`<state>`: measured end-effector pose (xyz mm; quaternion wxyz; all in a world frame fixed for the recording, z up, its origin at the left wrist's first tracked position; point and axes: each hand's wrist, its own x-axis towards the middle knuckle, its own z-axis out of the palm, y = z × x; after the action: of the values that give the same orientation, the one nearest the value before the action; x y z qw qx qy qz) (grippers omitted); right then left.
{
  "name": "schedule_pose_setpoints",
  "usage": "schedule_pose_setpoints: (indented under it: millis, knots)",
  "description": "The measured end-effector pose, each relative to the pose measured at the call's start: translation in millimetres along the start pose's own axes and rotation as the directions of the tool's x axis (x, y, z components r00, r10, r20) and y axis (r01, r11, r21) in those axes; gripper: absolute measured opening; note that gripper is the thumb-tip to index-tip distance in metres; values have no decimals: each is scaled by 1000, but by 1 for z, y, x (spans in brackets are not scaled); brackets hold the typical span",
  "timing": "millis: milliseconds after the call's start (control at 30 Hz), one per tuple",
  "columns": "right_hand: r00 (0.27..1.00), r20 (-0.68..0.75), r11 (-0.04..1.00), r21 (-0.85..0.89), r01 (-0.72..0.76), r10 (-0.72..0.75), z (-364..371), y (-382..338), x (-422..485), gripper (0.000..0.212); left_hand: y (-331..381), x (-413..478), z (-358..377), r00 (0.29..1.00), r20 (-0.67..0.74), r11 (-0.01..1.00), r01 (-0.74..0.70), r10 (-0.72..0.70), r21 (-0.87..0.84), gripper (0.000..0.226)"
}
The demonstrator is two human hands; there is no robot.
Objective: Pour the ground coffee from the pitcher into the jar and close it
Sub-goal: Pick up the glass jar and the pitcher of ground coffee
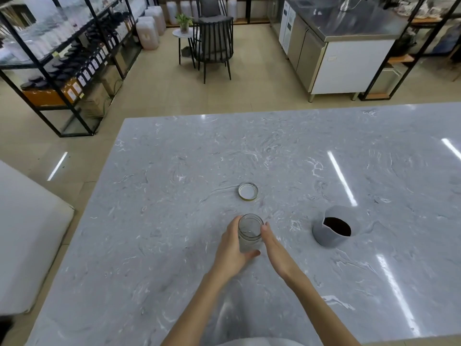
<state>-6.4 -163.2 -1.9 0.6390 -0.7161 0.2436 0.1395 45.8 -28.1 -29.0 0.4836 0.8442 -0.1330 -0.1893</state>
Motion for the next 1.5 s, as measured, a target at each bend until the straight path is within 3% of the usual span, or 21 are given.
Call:
schedule_pose_setpoints:
  millis: [67,233,333,433,533,567,667,767,1000,1100,1333,1500]
  knots:
    - [1000,-23,999,35,10,-9,-2,-4,-1,89,-1,4,2,1000,1,999,13,-13,52,103]
    - [999,40,1000,1,-2,2,-15,-11,-9,83,0,18,11,998,-61,986,6,4,166,91]
    - [980,-149,987,-112,119,-135,-49,-12,-26,65,-2,26,17,998,-62,977,-10,24,212,96]
    - [864,-405,937,-298,184,-299,-103,-7,-49,33,-1,36,26,998,-49,977,-29,40,212,97]
    - [705,-661,961,-255,110,-256,-166,16,-62,17,5,42,41,997,-56,981,-44,56,191,94]
    - [695,-689,976,-201,89,-205,-183,28,-63,16,8,43,45,996,-65,981,-41,55,192,93]
    - [814,-580,989,136,66,26,-210,63,-54,44,16,46,61,995,-85,978,-42,61,203,92]
    - [845,-531,952,287,111,62,-208,79,-39,60,24,46,75,996,-79,979,-31,47,202,93]
    - [859,-511,923,308,229,-42,-195,76,-7,67,34,42,94,993,-115,980,8,16,201,93]
    - [869,-484,903,320,287,-105,-191,79,4,46,32,40,95,990,-137,980,6,22,197,93]
    - [908,-315,902,240,359,-278,-204,79,15,69,36,37,95,987,-161,978,27,7,205,96]
    - [920,-230,940,52,336,-317,-207,89,17,104,33,37,95,986,-168,981,31,2,193,97]
